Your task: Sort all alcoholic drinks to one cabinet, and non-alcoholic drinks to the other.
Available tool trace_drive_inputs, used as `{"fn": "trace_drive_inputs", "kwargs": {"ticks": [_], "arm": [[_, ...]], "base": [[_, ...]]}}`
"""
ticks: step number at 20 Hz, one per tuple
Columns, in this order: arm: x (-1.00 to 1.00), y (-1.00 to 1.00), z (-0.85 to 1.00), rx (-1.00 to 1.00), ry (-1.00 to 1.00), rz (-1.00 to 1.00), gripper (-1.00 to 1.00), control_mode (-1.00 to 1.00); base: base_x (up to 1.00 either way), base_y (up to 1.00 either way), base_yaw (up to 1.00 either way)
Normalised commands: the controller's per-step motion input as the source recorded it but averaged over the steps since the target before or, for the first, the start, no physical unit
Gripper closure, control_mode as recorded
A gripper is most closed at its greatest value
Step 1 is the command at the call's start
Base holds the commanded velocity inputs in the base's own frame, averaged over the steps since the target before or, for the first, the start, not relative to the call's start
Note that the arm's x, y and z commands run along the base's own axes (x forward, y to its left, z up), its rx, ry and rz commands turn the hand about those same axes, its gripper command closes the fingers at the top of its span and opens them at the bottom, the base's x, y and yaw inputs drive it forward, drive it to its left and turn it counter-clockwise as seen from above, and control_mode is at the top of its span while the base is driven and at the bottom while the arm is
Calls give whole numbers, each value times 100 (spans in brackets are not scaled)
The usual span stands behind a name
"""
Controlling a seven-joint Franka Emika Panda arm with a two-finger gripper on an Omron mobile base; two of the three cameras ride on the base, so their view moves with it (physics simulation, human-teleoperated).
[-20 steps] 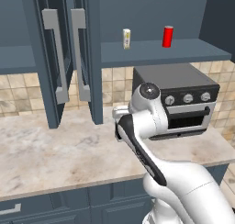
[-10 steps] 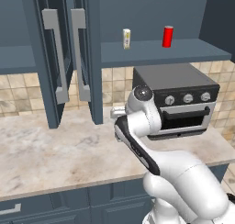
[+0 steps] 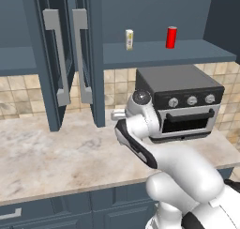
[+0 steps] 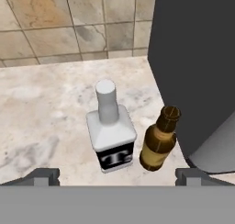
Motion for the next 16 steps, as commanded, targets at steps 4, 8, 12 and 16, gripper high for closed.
{"fn": "trace_drive_inputs", "kwargs": {"ticks": [4, 8, 12, 16], "arm": [[29, 6, -10, 0, 0, -2, -100, -100], [30, 8, -9, 0, 0, -1, -100, -100], [26, 4, -13, 0, 0, -1, -100, -100], [21, 0, -16, 0, 0, -2, -100, -100]], "base": [[0, 0, 0], [0, 0, 0], [0, 0, 0], [0, 0, 0]]}}
